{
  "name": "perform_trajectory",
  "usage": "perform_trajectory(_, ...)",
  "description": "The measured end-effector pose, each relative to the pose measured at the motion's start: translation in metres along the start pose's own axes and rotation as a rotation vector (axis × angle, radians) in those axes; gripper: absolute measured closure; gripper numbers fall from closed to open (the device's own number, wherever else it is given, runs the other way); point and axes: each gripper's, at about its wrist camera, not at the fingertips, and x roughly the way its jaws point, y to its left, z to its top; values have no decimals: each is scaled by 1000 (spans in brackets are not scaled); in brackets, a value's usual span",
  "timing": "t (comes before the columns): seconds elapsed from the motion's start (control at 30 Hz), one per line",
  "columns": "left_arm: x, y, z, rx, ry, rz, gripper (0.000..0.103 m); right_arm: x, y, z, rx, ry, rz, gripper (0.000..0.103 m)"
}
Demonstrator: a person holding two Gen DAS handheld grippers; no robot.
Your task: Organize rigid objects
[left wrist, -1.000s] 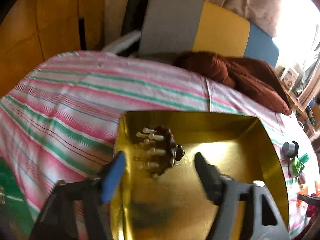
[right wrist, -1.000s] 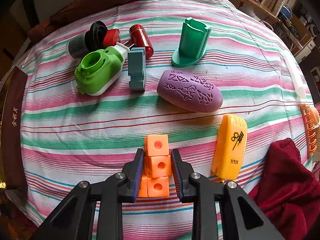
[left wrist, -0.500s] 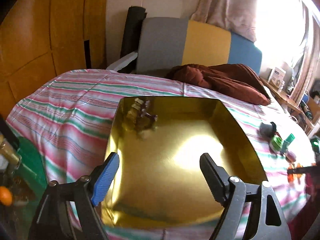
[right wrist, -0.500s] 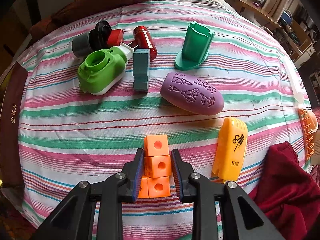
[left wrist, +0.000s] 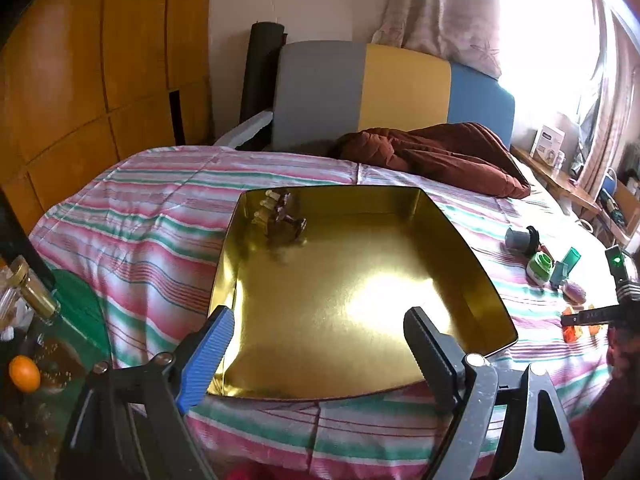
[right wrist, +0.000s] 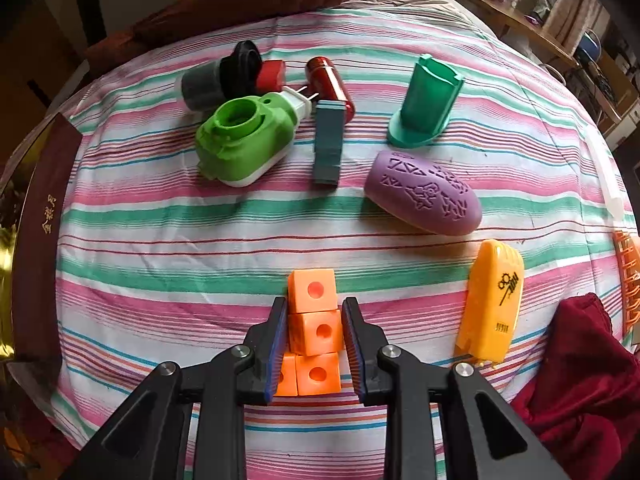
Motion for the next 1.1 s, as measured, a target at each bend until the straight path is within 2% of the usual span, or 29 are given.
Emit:
perform_trajectory(0.67,6,18,-14,-49,43,10,16,-5,31,-11,-6,-8,-12,76)
perform_trajectory(0.83,7,21,-15,-58,48,17,16,-18,43,-10,12,-33,51,76)
perform_trajectory(1.1,9,23,-15,-57,52,22,16,-8,58,-11,-3,-15,67,76)
